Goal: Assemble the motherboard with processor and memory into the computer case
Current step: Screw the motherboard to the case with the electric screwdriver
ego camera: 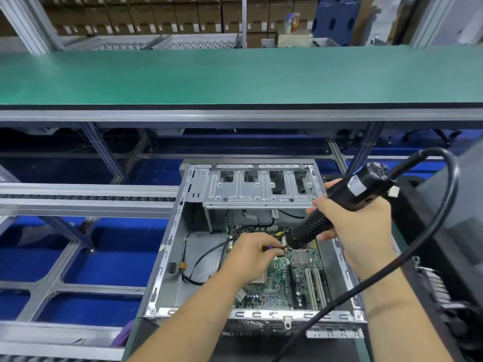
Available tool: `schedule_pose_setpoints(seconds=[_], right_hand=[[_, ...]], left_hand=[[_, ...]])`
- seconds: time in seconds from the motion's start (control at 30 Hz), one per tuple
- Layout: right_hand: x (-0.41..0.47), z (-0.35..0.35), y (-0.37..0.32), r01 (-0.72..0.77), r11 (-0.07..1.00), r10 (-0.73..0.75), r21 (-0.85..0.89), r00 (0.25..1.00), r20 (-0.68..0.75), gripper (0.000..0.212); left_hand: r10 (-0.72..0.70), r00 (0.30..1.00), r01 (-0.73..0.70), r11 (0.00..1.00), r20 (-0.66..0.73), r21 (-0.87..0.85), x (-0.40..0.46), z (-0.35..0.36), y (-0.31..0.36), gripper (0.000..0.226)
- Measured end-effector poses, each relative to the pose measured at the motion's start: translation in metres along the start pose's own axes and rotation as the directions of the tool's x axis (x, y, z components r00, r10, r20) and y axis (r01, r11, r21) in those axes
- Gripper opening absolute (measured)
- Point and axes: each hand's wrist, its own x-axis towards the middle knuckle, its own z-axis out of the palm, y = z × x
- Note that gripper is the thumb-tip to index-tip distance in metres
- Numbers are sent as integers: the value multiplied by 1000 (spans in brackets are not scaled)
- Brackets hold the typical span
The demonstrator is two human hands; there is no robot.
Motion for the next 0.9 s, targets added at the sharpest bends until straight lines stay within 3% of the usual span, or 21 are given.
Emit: schedule_pose_setpoints(seconds=[0.1,0.2,0.37,0.53,0.6,0.7,0.77,0.9], right_hand=[[-1,3,-4,18,1000,-18,1,1000,15,29],[-2,5,-6,25,1000,-26,3,999,19,35],[0,-2,1,4,999,-3,40,1000,-30,26],[2,-17,1,-16,996,24,84,995,-93,21],[2,-19,-1,-5,993,18,119,994,-104,19],[2,-20,-7,29,988,-13,151,994,-106,14],[2,-22,-9,43,984,-24,172,993,-113,12],[4,-25,-10,29,978,-6,208,994,-110,14]], left_hand=[[103,993,-98,992,-58,75,1,-2,1,7],[107,990,-102,993,-97,58,1,-2,2,4],[-122,987,95,968,-107,-232,4,-7,2,14],[-350,926,248,845,-139,-473,8,-13,-4,13],[-469,879,364,779,-89,-511,10,-14,-11,9],[-634,773,520,597,39,-610,10,-15,-21,3],[-678,728,561,507,100,-654,9,-19,-25,2],[-710,690,586,435,140,-683,11,-22,-30,7]])
